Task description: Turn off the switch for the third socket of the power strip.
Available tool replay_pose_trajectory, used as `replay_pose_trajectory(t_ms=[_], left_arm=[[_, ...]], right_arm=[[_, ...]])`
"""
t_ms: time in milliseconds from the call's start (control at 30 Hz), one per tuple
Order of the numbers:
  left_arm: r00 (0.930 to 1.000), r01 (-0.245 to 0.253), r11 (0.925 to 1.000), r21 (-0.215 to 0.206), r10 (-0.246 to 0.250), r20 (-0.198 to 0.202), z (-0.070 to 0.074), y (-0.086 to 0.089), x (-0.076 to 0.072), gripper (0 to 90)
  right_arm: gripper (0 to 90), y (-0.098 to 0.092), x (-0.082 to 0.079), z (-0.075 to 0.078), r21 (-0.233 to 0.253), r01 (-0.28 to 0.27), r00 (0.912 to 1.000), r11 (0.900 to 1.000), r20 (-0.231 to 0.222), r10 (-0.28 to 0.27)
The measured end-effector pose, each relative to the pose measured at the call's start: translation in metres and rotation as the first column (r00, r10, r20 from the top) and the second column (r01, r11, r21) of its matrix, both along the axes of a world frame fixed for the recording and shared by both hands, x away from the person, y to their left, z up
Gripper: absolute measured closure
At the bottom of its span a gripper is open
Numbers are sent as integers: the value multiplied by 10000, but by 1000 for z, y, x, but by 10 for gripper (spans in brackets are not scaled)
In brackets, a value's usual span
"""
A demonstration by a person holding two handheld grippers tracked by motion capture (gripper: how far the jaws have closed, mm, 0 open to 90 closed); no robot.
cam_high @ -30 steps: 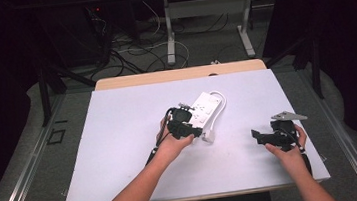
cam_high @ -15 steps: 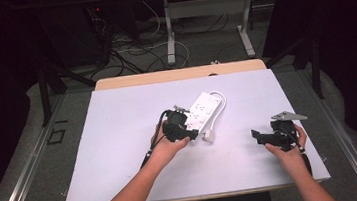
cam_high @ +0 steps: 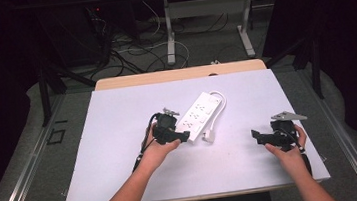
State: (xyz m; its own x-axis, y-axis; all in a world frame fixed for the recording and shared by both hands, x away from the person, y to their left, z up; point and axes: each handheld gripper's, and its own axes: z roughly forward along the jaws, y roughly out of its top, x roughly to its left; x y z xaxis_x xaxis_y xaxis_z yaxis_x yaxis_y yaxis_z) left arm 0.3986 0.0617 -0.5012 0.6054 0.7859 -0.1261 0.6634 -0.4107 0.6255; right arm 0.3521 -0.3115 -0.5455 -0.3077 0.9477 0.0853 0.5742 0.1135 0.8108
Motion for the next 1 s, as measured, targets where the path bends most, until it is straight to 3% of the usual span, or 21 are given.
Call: replay_pose_trajectory(t_ms=[533, 1000], left_arm=[[9986, -301, 9995, -129, 306, 435, -2, 29, -1, 330], [9958, -911, 9938, -638, 904, -146, 3, 51, -4, 192]], right_arm=[[146, 0, 0, 0, -22, 15, 10000, 10000, -6, -15], [146, 1, 0, -1, -15, -27, 10000, 10000, -43, 27]])
